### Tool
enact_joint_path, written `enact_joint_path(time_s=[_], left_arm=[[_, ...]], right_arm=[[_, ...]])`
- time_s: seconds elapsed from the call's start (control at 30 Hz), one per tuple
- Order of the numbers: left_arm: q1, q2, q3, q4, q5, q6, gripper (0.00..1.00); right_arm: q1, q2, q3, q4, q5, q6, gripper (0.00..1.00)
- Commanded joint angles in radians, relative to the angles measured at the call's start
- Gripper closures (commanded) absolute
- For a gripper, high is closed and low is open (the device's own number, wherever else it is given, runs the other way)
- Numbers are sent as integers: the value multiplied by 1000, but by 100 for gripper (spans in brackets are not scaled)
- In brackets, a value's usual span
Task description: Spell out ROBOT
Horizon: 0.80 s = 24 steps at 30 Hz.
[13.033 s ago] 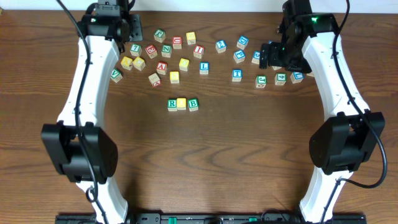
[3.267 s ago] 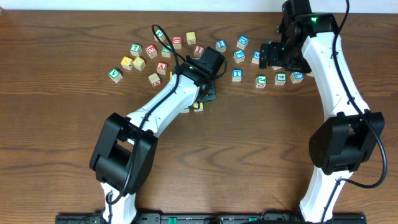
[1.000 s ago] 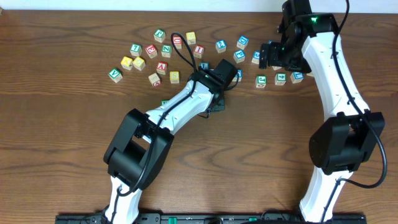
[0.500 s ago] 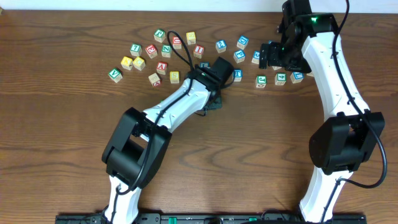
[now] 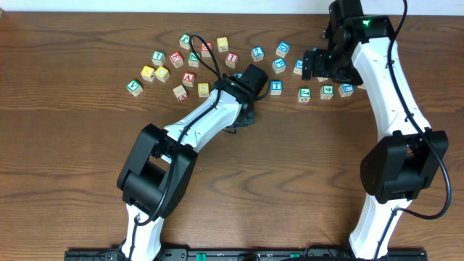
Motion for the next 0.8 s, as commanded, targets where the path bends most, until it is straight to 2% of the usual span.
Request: enact_joint_path(time_s=[0.0, 0.37, 0.57, 0.77], left_arm=[[4, -40, 34, -6, -20, 4, 67], [74, -282, 41, -76, -20, 123, 67], [169, -462, 41, -171, -21, 182, 67], [299, -605, 41, -246, -21, 188, 66]], right_arm=[[5, -15, 3, -1, 16, -4, 1], [5, -15, 3, 0, 16, -4, 1], [5, -15, 3, -1, 16, -4, 1], [5, -15, 3, 0, 15, -4, 1]])
